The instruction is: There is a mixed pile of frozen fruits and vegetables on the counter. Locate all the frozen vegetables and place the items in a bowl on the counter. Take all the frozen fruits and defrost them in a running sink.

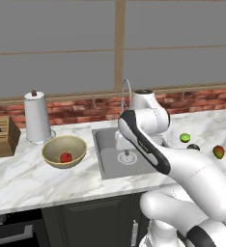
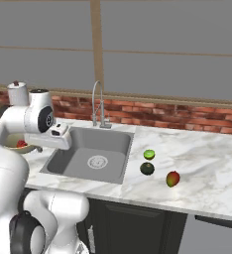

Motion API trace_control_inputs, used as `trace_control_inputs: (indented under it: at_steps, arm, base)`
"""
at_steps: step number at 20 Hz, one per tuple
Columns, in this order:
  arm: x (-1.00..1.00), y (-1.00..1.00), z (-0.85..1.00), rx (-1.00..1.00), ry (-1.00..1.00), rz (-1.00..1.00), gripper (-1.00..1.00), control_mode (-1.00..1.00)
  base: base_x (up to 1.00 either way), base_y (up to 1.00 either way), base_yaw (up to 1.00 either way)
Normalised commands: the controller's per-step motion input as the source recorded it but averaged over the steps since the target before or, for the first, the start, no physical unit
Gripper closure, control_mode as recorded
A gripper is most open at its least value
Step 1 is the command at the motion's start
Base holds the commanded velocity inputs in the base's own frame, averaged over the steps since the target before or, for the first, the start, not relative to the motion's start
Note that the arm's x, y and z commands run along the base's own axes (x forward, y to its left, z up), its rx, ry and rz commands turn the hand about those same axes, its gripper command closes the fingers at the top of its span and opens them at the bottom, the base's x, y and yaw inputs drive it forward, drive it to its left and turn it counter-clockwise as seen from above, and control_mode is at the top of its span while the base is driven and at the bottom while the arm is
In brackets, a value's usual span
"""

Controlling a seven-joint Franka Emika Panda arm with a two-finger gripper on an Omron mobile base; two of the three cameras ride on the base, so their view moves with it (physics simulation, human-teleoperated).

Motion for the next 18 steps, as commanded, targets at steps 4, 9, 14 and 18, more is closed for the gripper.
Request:
trace_control_inputs:
  at_steps: [4,9,14,18]
  arm:
    - [0.00,-0.78,0.03,-0.07,0.00,-0.12,-1.00,-1.00]
    - [0.07,-0.94,-0.19,0.00,0.00,-0.13,-1.00,-1.00]
    - [0.25,-0.88,-0.18,0.00,0.04,-0.04,-1.00,-1.00]
    - [0.04,-0.67,-0.03,0.00,0.00,-0.01,-1.00,-1.00]
  base:
    - [0.00,0.00,0.00]
    - [0.00,0.00,0.00]
    - [0.00,0.00,0.00]
    - [0.00,0.00,0.00]
